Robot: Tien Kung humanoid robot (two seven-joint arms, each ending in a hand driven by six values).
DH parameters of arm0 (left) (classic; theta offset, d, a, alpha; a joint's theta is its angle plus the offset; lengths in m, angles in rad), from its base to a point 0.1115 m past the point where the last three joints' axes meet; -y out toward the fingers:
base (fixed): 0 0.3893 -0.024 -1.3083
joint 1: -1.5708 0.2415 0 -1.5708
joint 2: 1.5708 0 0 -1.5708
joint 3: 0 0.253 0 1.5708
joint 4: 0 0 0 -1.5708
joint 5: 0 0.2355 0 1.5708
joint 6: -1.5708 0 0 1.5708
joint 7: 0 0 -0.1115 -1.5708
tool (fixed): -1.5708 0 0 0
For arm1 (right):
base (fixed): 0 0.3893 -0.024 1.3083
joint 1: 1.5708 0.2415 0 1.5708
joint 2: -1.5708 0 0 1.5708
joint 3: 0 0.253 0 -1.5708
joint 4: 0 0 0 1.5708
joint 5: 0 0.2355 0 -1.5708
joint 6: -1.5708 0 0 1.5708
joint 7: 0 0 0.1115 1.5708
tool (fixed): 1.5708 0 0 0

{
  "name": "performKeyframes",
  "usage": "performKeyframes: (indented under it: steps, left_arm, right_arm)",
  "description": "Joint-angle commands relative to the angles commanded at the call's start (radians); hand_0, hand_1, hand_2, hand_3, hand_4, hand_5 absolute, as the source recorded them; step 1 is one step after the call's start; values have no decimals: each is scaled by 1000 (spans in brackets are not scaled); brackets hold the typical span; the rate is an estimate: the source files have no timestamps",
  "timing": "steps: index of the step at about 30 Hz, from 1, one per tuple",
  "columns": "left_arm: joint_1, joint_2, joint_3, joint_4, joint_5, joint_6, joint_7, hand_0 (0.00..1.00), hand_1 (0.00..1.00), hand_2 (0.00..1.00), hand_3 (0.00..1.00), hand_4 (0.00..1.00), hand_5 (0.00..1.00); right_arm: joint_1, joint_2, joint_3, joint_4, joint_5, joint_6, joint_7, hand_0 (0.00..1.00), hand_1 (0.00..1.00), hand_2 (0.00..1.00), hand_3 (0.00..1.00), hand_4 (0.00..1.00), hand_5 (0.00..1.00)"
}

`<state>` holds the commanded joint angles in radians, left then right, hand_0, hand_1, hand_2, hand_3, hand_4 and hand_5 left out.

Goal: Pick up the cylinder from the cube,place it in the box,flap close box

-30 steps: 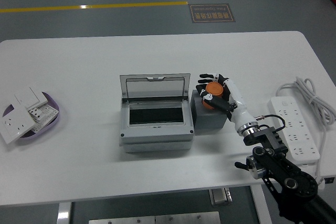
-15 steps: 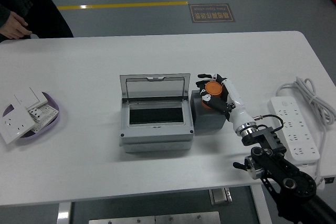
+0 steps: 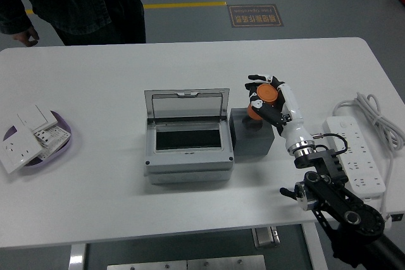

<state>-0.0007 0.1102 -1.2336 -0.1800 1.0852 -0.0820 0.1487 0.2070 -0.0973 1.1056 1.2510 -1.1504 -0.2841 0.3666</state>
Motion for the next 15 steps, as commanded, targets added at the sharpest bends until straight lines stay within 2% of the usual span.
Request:
performKeyframes:
  steps: [1,6,7,12,13,15]
  left_arm:
    - [1,0,-1,0,0,0,0,636,661,580,669,720,299]
    - [4,0,-16,0,10,1,8,636,661,580,669,720,299]
    - [5,0,-18,0,12,1,9,636,661,582,670,720,303]
    - [5,0,-27,0,19,2,10,636,661,582,670,720,303]
    - [4,0,-27,0,20,2,10,636,661,582,672,722,307]
    - [4,0,-28,0,21,2,10,636,661,582,672,722,307]
  right_arm:
    - [-2,-4,3,17,-7,-8,-1,574,500,488,424,148,2]
    - [-4,-26,1,124,-79,-45,-28,574,500,488,424,148,2]
    - [-3,-29,-4,144,-95,-49,-36,281,291,378,315,30,2]
    - [12,-36,-50,249,-192,-58,-93,281,291,378,315,30,2]
    - [17,-35,-62,264,-211,-58,-108,65,189,333,285,2,2]
    - [29,-34,-84,284,-258,-57,-141,65,189,333,285,2,2]
